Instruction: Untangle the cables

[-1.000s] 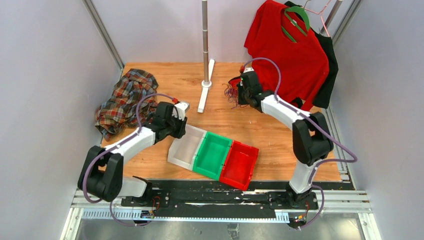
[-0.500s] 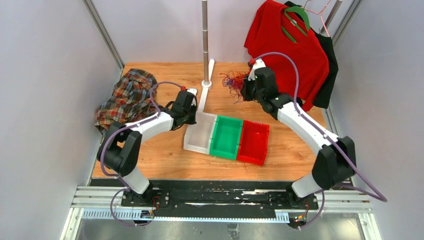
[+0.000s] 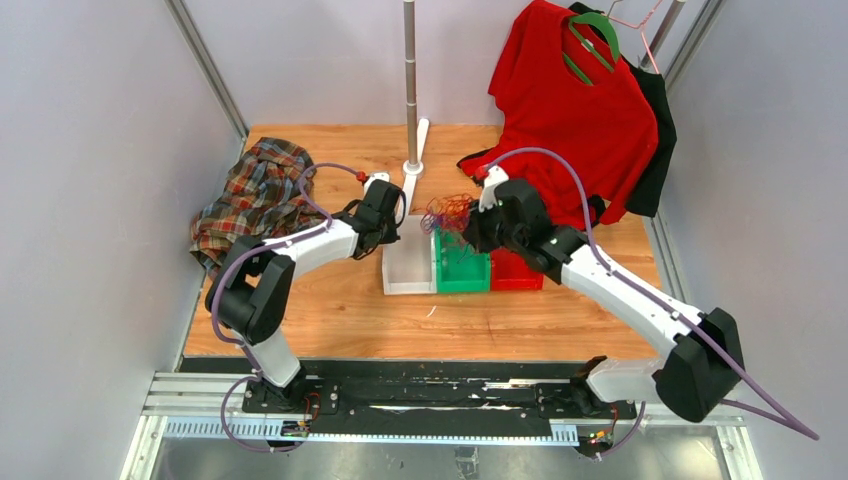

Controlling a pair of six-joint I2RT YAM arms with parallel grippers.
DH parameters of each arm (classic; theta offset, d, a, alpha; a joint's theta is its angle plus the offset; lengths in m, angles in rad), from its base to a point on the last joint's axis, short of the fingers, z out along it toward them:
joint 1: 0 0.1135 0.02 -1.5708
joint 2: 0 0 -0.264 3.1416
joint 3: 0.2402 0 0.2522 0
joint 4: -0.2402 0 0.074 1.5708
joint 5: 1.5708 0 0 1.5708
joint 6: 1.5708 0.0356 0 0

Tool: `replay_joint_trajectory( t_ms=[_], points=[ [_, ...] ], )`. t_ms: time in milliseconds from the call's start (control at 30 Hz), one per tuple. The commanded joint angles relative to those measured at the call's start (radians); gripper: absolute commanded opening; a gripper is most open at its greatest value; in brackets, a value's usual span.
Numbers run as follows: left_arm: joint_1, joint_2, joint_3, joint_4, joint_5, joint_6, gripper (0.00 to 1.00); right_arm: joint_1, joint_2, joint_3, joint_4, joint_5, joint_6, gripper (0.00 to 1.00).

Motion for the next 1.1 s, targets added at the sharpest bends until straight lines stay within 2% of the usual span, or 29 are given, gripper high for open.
replay_joint_trajectory(
  t_ms=[0, 100, 167, 267, 300, 367, 533, 567, 633, 767, 867, 933, 1067],
  points=[
    [-0.003, -0.004, 0.032, 0.057, -0.085, -0.077, 0.04, 0.119, -0.071, -0.035, -0.056, -0.018, 0.003, 0.01],
    [0.011, -0.012, 0.027, 0.074, -0.037, -0.042, 0.29, 0.195, -0.094, -0.079, -0.074, 0.0, 0.052, 0.01],
    [0.023, -0.03, 0.028, 0.071, 0.001, -0.004, 0.51, 0.245, -0.097, -0.111, -0.073, 0.012, 0.088, 0.01],
    [0.069, -0.075, 0.03, 0.037, 0.098, 0.05, 0.76, 0.314, -0.088, -0.148, -0.067, 0.048, 0.126, 0.01],
    [0.088, -0.1, 0.031, 0.022, 0.138, 0.076, 0.88, 0.326, -0.079, -0.155, -0.062, 0.053, 0.144, 0.01],
    [0.127, -0.147, 0.027, -0.019, 0.221, 0.13, 1.0, 0.34, -0.045, -0.166, -0.043, 0.053, 0.17, 0.01],
    [0.235, -0.268, 0.025, -0.153, 0.443, 0.364, 0.98, 0.357, 0.077, -0.161, 0.016, 0.024, 0.214, 0.01],
    [0.253, -0.282, 0.035, -0.201, 0.501, 0.428, 0.98, 0.36, 0.104, -0.16, 0.02, 0.016, 0.227, 0.04],
    [0.27, -0.308, 0.056, -0.313, 0.605, 0.549, 0.98, 0.361, 0.151, -0.16, 0.02, 0.0, 0.254, 0.22],
    [0.266, -0.365, 0.021, -0.436, 0.796, 0.704, 0.98, 0.359, 0.121, -0.183, 0.028, -0.009, 0.269, 0.43],
    [0.218, -0.386, -0.009, -0.476, 0.832, 0.783, 0.99, 0.324, 0.048, -0.199, 0.036, -0.072, 0.268, 0.58],
    [0.175, -0.388, -0.019, -0.483, 0.834, 0.802, 0.99, 0.273, 0.011, -0.205, 0.036, -0.146, 0.269, 0.6],
    [0.08, -0.369, -0.032, -0.474, 0.84, 0.811, 0.99, 0.144, -0.044, -0.212, 0.027, -0.264, 0.261, 0.53]
  ],
)
